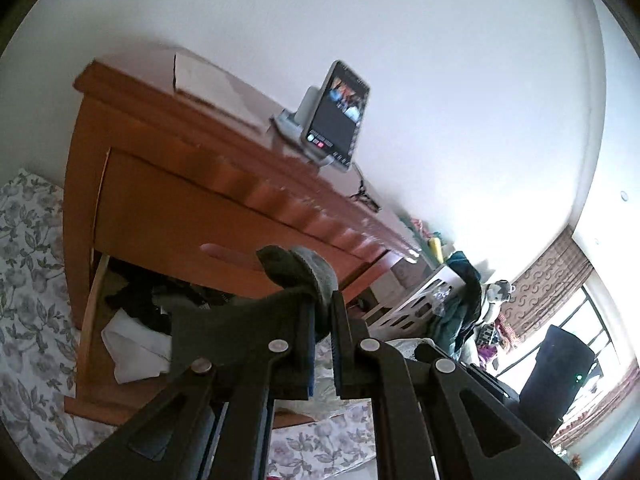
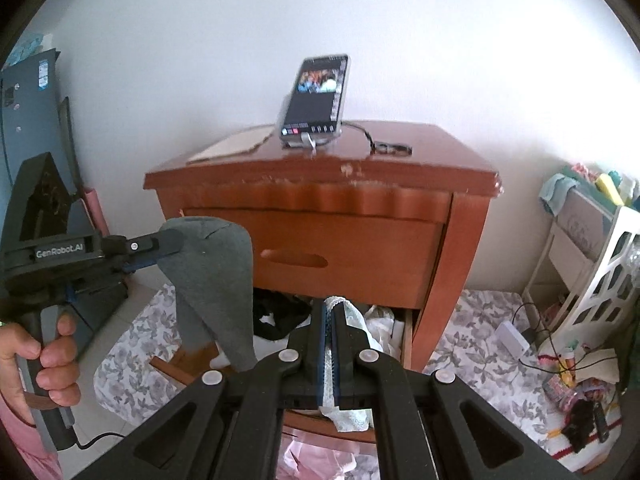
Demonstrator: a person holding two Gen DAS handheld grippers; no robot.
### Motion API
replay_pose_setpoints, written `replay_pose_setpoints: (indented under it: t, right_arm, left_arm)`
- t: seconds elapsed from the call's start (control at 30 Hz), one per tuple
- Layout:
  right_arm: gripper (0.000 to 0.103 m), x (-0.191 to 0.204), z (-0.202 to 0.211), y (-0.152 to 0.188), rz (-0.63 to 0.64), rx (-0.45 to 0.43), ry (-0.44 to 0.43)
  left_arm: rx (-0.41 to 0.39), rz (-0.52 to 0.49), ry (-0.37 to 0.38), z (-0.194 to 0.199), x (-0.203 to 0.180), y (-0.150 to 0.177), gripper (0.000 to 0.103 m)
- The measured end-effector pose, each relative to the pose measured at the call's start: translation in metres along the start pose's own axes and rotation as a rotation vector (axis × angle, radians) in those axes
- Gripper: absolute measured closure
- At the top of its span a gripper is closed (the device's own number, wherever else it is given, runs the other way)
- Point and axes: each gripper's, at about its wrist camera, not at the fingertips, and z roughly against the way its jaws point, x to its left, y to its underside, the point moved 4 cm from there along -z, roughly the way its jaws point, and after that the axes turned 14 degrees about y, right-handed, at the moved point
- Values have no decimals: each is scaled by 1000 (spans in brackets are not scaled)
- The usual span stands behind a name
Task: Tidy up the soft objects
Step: 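Lift the grey cloth and white lace cloth out of the drawer with both tools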
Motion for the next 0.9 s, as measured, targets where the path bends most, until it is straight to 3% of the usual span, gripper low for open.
replay_pose_setpoints:
  t: [0.6, 0.77, 0.9]
  right_arm:
    - [101, -7, 112, -32, -6, -167, -10]
    - [101, -9, 139, -32, 1, -198, -18]
    - [101, -8, 144, -27, 12, -174, -23]
  left_arm:
    - [-112, -173, -16, 75, -109, 1, 97]
    - [-113, -204, -31, 86, -128, 7, 97]
    - [-92, -225, -55, 87, -136, 18, 96]
